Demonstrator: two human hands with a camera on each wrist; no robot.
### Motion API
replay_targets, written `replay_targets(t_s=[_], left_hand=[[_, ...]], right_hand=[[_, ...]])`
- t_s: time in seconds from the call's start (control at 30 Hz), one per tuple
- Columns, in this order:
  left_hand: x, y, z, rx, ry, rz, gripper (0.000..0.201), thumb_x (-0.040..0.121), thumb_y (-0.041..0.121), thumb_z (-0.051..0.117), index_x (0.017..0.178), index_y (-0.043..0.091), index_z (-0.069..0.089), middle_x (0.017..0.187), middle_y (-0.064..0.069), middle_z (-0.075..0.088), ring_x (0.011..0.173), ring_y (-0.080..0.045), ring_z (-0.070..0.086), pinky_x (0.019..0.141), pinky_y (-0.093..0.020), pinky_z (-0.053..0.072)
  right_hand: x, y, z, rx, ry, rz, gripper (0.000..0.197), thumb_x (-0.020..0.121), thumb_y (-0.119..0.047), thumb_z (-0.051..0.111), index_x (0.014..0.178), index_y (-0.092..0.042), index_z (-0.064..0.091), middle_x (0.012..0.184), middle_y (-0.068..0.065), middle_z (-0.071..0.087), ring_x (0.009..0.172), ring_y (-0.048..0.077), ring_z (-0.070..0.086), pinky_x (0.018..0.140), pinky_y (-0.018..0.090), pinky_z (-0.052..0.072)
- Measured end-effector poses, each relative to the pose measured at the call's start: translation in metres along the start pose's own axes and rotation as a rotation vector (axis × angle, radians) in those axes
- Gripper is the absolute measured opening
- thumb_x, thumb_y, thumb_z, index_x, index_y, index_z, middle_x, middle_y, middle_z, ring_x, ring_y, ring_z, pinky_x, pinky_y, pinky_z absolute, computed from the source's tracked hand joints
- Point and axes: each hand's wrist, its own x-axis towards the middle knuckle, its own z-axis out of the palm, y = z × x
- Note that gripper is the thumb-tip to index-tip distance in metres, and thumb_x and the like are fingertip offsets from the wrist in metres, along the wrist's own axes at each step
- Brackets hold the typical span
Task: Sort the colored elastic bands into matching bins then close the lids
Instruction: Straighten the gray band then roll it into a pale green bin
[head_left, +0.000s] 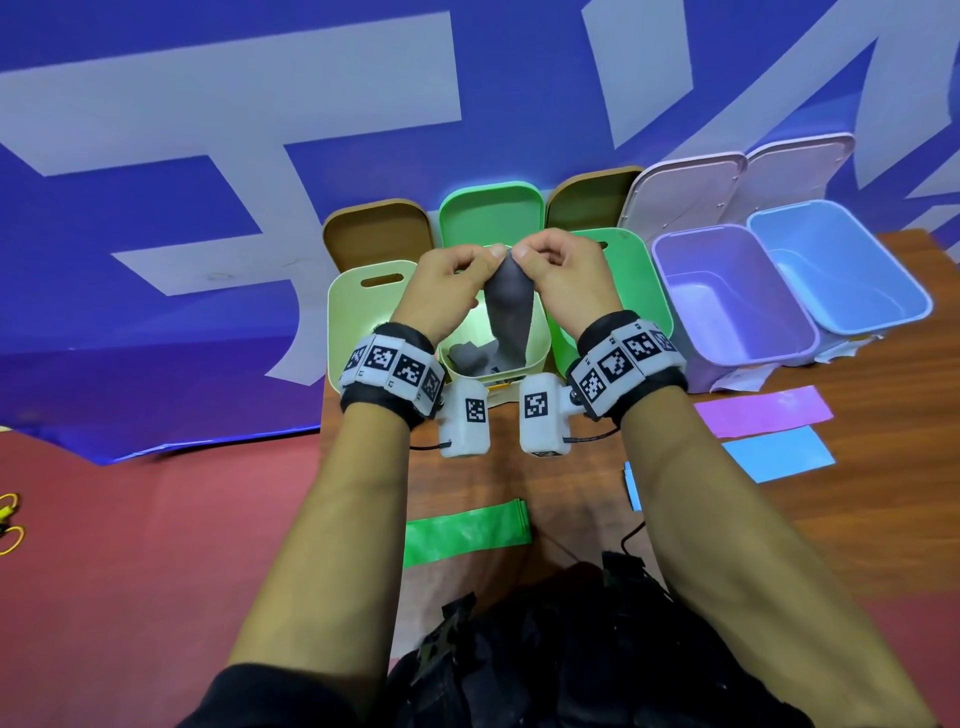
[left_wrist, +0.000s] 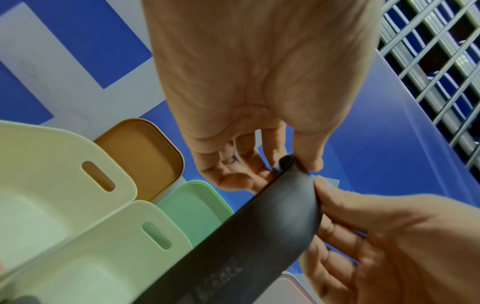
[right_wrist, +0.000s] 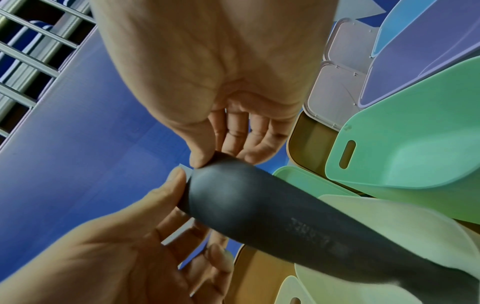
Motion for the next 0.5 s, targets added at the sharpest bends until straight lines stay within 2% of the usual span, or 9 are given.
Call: replay_targets(t_s=[0.07,0.13,0.23,0.33,0.4,0.43,0.5], left_hand=[[-0.0025,0.002,-0.0011,-0.07,0.029,0.001,0.01,0.095,0.021,0.063,0.099,0.015,0.07,0.086,0.003,0.064,0.082,-0.006,0.058,0.063,-0.014,0.046],[-0.0033,0.002,-0.0024,-0.1,0.018,0.019,0.015,0.091,0.015,0.067,0.106,0.014,0.07,0.085,-0.002,0.061,0.079,-0.006,0.057,0.063,-0.014,0.046],[-0.0055,0.0036,-0.0015,-0.107,0.019,0.07,0.017,0.088,0.003,0.068,0.104,0.008,0.07,0.08,-0.006,0.057,0.069,-0.002,0.053,0.062,-0.011,0.044],[-0.0048,0.0048,-0.0007,-0.129,0.045,0.079,0.02,0.086,-0.005,0.067,0.104,0.004,0.069,0.072,0.003,0.059,0.063,0.002,0.051,0.062,-0.01,0.043],[-0.0039,0.0044,-0.0008,-0.122,0.048,0.066,0.023,0.085,-0.006,0.066,0.105,0.004,0.07,0.067,0.01,0.057,0.064,0.0,0.049,0.063,-0.013,0.043],[-0.004,0.0044,-0.0008,-0.119,0.047,0.056,0.023,0.084,-0.005,0.067,0.105,0.005,0.07,0.068,0.008,0.057,0.065,-0.002,0.049,0.064,-0.013,0.043],[-0.0049,0.0042,0.0004,-0.125,0.045,0.041,0.02,0.086,-0.002,0.067,0.104,0.005,0.07,0.076,-0.004,0.057,0.067,-0.004,0.05,0.063,-0.012,0.044]], right_hand=[[-0.0001,0.002,0.0007,0.002,0.004,0.01,0.013,0.09,-0.018,0.064,0.08,-0.026,0.068,0.082,-0.001,0.07,0.086,0.022,0.067,0.085,0.04,0.055],[0.0003,0.002,-0.0002,0.028,0.02,0.026,0.015,0.091,-0.015,0.064,0.079,-0.025,0.069,0.081,0.0,0.071,0.082,0.02,0.067,0.083,0.036,0.055],[-0.0001,-0.0001,-0.0011,0.076,0.022,0.043,0.021,0.091,-0.011,0.063,0.077,-0.026,0.067,0.08,0.0,0.07,0.079,0.013,0.065,0.081,0.031,0.054],[-0.0022,-0.0005,-0.001,0.114,0.004,0.052,0.016,0.091,-0.011,0.064,0.083,-0.024,0.068,0.082,-0.001,0.069,0.078,0.01,0.063,0.075,0.025,0.053],[-0.0036,-0.0006,-0.0009,0.117,-0.011,0.051,0.012,0.091,-0.01,0.064,0.088,-0.021,0.069,0.082,0.0,0.068,0.075,0.007,0.061,0.072,0.021,0.051],[-0.004,-0.0009,-0.001,0.122,-0.011,0.049,0.011,0.09,-0.009,0.064,0.09,-0.019,0.069,0.082,0.001,0.068,0.074,0.007,0.061,0.072,0.02,0.05],[-0.0041,-0.0019,-0.0016,0.128,0.002,0.051,0.01,0.089,-0.007,0.064,0.093,-0.015,0.07,0.081,0.002,0.068,0.074,0.007,0.061,0.074,0.019,0.05]])
